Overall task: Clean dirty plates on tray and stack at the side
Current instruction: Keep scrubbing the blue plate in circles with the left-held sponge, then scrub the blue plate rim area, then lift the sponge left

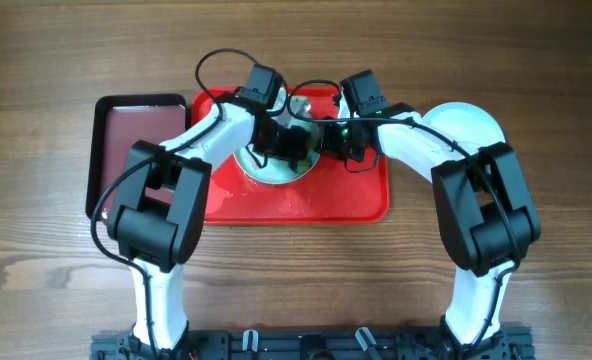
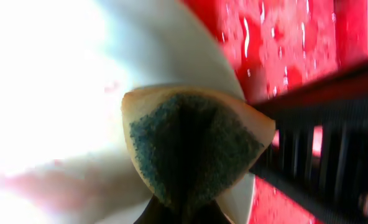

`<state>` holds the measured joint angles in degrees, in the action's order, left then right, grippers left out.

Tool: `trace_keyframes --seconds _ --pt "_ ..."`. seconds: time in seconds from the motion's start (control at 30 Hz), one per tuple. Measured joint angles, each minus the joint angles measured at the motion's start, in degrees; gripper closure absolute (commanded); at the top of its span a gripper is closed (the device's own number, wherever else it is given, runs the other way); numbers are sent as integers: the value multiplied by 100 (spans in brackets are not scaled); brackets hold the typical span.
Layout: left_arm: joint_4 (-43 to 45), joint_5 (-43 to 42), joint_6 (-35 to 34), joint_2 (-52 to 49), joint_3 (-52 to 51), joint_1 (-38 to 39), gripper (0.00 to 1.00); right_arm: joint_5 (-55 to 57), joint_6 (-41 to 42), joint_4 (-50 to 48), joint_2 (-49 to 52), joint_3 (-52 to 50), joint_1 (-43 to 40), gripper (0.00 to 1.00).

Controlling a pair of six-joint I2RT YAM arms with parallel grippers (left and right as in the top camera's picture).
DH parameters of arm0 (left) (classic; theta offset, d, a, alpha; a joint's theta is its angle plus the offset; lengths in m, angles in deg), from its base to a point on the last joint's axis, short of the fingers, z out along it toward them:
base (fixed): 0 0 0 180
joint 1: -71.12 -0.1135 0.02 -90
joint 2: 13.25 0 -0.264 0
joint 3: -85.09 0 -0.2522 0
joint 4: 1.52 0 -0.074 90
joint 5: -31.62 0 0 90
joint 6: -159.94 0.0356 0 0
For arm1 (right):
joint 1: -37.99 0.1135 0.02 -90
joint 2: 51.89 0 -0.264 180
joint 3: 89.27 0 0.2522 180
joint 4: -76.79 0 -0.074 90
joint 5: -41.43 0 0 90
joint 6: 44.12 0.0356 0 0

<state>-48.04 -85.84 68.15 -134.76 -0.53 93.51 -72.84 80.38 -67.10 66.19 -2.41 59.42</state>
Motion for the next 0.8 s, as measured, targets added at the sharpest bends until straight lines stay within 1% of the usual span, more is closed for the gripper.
trace_keyframes --seconds 0.13,0.27,0.5,0.7,0.8 --pt "365 334 -313 0 0 13 96 -4 15 4 0 0 0 96" --pt "688 656 -444 0 0 13 96 -7 15 4 0 0 0 96" --pt "1228 1165 -415 -11 -2 11 96 -11 15 7 0 0 0 96" --pt "1462 1325 -317 -61 -2 13 96 -11 17 -7 2 0 0 96" --pt "1698 1731 -422 -120 -2 22 96 -11 17 -13 2 0 0 96"
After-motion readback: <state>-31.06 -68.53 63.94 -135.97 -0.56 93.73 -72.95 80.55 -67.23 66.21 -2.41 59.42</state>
